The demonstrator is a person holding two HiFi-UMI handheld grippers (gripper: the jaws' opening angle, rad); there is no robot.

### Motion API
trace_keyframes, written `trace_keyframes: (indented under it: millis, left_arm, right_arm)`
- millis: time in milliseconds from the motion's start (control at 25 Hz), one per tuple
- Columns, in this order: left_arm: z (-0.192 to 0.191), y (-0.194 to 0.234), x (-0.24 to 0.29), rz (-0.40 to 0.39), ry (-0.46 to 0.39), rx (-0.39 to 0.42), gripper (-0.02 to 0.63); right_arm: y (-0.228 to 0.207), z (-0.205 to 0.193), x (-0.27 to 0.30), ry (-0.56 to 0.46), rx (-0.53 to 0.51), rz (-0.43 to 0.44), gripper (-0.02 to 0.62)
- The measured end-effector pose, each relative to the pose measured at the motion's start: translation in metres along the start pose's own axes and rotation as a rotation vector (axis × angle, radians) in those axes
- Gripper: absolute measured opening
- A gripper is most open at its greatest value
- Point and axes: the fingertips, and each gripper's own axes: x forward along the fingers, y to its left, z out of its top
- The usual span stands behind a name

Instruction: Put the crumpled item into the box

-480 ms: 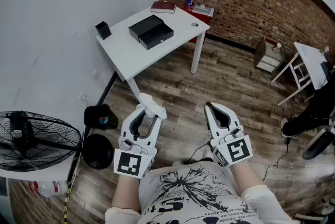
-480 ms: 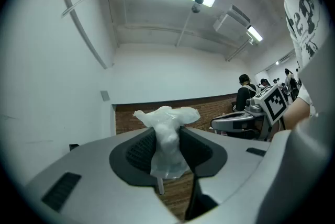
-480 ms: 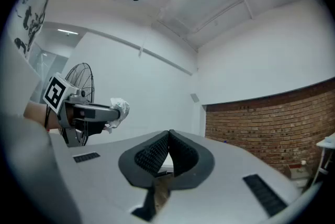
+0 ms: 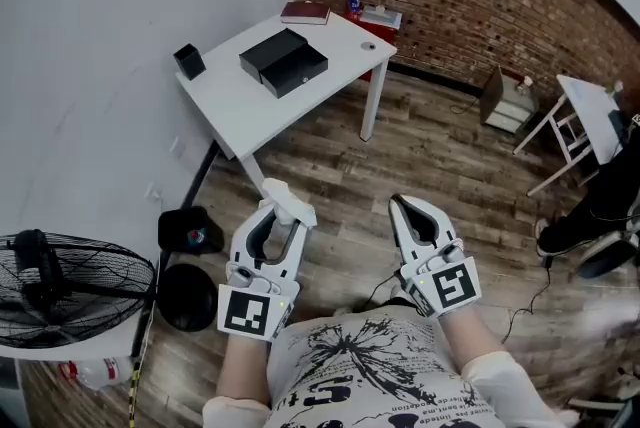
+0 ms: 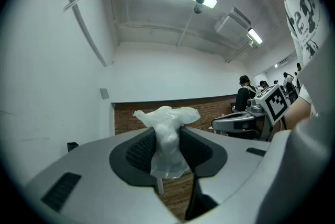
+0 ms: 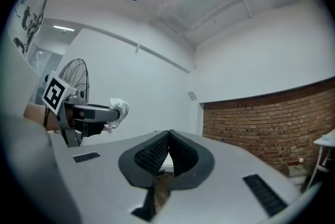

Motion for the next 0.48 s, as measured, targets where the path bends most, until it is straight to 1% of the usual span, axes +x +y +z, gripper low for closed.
trace_keyframes:
  millis: [120,240,360,480]
  left_arm:
    - [0.001,0.012,0.011,0.023,-0.020,-0.036,0.151]
    - [-0.009,0.019,0.024,0.033,0.017,-0.022,0.150]
    - [-0.012,0.027,0.044,0.057,-0.006,-0.037,0.151]
    - [-0.022,0.036,0.069,0.092,0.009,-0.032,0.151]
  right_arm:
    - [-0.008,0.000,0.016,0.001,0.013,-0.003,0.014]
    - [-0.024,-0.004,0.029,0.009,0.029,-0.006,0.014]
    - [-0.046,-0.012,0.049,0.014,0.058,-0.002,0.014]
    - [-0.070,-0.026,0.076,0.020,0.092,0.021,0.014]
